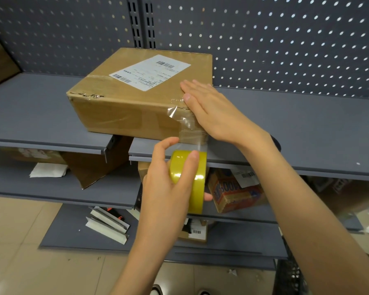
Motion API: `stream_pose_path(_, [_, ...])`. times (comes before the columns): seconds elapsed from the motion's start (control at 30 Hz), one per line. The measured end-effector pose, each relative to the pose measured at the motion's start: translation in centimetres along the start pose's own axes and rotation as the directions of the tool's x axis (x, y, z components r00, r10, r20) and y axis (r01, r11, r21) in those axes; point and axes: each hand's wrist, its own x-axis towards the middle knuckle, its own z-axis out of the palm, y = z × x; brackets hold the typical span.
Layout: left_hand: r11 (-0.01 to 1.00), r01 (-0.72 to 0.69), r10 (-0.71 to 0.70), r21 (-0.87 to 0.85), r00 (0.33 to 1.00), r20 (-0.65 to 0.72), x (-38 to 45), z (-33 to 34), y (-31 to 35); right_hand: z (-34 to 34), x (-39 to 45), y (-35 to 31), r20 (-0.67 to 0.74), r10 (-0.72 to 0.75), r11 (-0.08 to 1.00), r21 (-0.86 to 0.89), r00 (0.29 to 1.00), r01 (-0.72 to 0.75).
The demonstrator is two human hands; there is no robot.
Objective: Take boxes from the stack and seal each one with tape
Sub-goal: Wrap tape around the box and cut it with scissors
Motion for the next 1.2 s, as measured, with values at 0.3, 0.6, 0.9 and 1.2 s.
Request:
stream_pose_path(0.3, [0.995,0.074,-0.071,-0.064,0.996,0.061,1.1,-0.5,0.3,0.2,0.0,0.1,-0.024,0.001,1.0,0.012,1.0,-0.001])
stream_pose_path(0.6, [0.985,0.098,-0.084,-0.14,0.991,0.102,1.6,-1.0,0.5,0.5,0.1,0.2,-0.049,-0.011,1.0,0.005,0.999,0.012])
stream_pose_path(0.9, [0.988,0.08,-0.074,-0.133,0.996,0.047,1.4,-0.9,0.7,-1.2,-2.3,1.3,-0.293,0.309,0.674,0.739,0.905,0.009])
stream_pose_path(1.2, [0.989,0.079,-0.078,-0.121,0.997,0.011,1.1,-0.4,0.5,-0.4,-6.8,4.8,-0.232,0.466,0.864,-0.09,0.854,-0.496])
